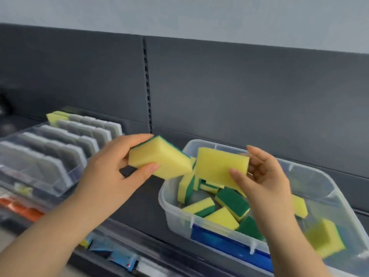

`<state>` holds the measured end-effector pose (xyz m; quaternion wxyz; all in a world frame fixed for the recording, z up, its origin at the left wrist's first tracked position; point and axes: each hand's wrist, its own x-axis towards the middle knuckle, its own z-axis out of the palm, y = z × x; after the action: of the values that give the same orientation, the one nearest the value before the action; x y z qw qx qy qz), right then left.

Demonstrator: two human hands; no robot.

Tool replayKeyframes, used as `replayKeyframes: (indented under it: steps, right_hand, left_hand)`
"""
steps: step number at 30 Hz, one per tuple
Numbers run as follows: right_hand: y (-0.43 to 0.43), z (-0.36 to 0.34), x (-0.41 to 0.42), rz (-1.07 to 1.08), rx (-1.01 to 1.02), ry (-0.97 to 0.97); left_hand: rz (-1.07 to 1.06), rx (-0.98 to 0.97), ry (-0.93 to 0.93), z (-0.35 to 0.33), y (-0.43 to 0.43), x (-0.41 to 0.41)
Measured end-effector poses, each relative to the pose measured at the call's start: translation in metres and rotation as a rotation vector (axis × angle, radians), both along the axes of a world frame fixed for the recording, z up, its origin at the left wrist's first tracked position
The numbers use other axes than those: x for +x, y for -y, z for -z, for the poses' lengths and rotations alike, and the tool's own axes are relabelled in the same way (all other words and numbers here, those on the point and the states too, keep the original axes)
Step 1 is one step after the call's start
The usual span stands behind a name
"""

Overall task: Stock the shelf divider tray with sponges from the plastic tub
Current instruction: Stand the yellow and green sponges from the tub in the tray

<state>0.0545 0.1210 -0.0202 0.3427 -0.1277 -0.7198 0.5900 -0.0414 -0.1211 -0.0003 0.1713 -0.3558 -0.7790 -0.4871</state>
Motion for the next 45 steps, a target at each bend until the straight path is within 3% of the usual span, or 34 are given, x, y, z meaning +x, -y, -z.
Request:
replayKeyframes:
  steps: [5,11,15,22,32,45]
  right_hand:
    - [0.112,0.01,-0.04,-0.115,0.032,-0.012]
    - [0.221,0.036,-0.081,-0.287,0.02,0.024]
    - [0.268,0.035,-0.098,-0.299,-0.01,0.06]
    - [0.303,0.015,-0.154,-0.262,0.059,0.089]
    - [0.328,0.0,-0.288,-0.19,0.003,-0.038]
    - [0.381,-0.025,-0.432,-0.328,0.162,0.035]
  left_hand:
    - [-0.183,-0.117,-0.147,0.006,0.114,-0.011]
    - [-0.404,-0.105,-0.051,0.023,0.233,-0.021]
    - [-0.416,0.008,0.05,0.033,0.283,-0.034]
    - [-0.495,0.094,0.09,0.034,0.334,-0.087]
    - [-0.498,-0.042,0.108,0.02,0.395,-0.233]
    - [-0.442,0.027,0.19,0.048,0.449,-0.374]
